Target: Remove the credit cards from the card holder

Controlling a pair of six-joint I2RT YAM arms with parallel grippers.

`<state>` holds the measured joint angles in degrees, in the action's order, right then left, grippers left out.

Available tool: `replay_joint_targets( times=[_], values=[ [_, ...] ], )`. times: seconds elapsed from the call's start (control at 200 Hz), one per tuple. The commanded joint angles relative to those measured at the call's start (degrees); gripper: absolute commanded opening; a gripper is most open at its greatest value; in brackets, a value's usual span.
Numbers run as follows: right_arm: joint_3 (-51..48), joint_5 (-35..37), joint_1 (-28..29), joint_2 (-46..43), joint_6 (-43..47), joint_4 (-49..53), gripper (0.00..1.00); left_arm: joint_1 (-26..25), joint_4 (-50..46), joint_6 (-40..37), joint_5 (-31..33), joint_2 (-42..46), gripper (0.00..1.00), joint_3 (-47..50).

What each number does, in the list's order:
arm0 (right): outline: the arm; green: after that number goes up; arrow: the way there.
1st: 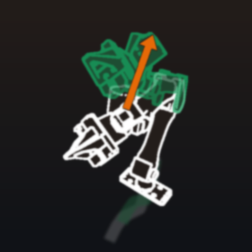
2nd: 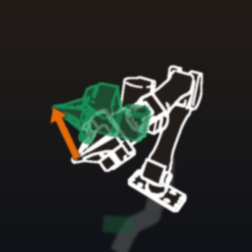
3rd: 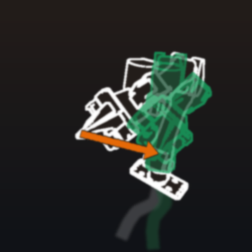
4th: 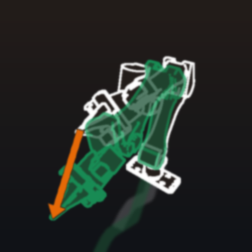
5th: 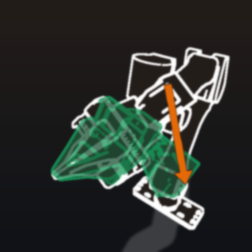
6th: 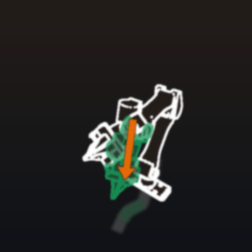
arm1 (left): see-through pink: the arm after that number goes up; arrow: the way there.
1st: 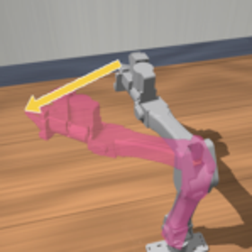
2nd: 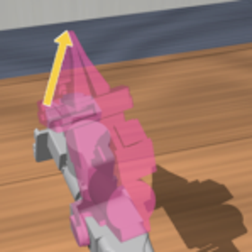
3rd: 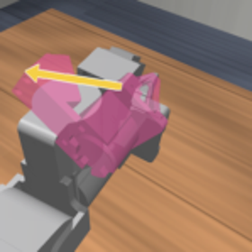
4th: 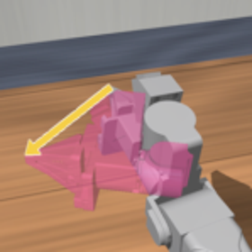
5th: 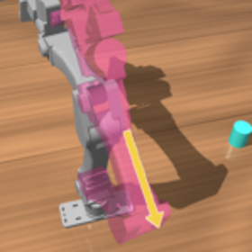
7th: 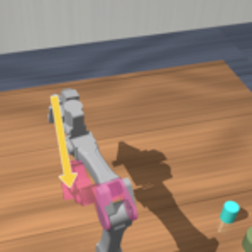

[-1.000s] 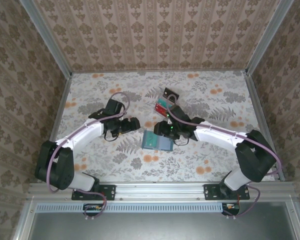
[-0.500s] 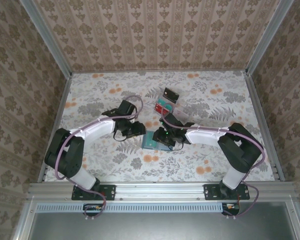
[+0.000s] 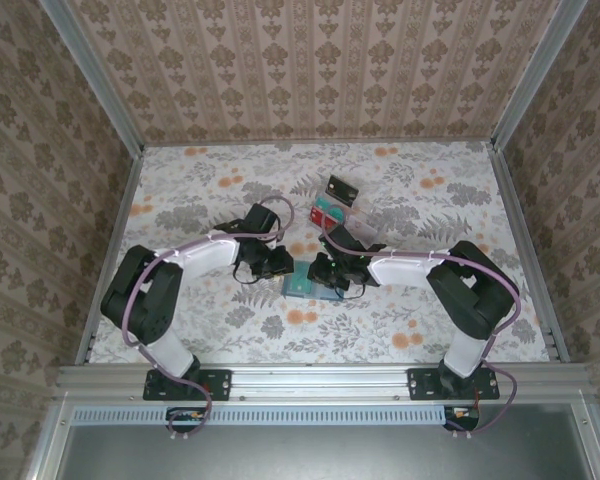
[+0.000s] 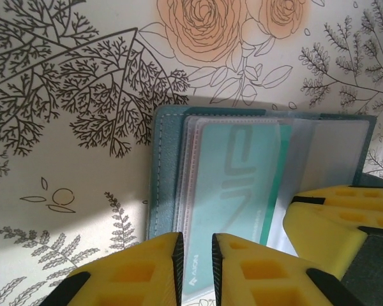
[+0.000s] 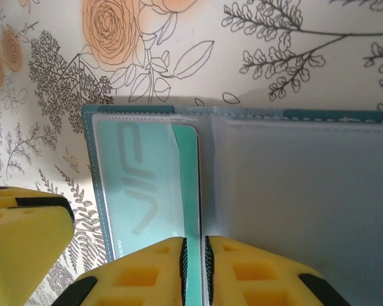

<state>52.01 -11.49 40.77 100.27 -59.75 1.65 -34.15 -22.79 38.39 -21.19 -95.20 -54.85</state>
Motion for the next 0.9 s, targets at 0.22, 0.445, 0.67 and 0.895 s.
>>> replay_joint_targets(
  times=[0.22,0.445,0.67,0.895],
  values=[
    [-1.4,-2.7,-0.6,2.6,1.5,-3.2,0.20,-0.5,-0.2,1.9,1.2,-2.4,0.19,0.3],
    [-1.3,-2.0,-0.8,3.5,1.8,-2.2,0.23,-0.6,0.3,2.1,0.4,-2.9,0.18,0.7],
    [-0.7,-3.3,-0.8,4.4,2.7,-2.2,0.22,-0.7,0.3,2.6,-0.1,-4.0,0.16,1.9],
    [-1.0,-5.4,-0.9,4.6,3.8,-4.8,0.22,-1.4,0.3,2.1,-0.8,-5.2,0.13,2.3]
  ],
)
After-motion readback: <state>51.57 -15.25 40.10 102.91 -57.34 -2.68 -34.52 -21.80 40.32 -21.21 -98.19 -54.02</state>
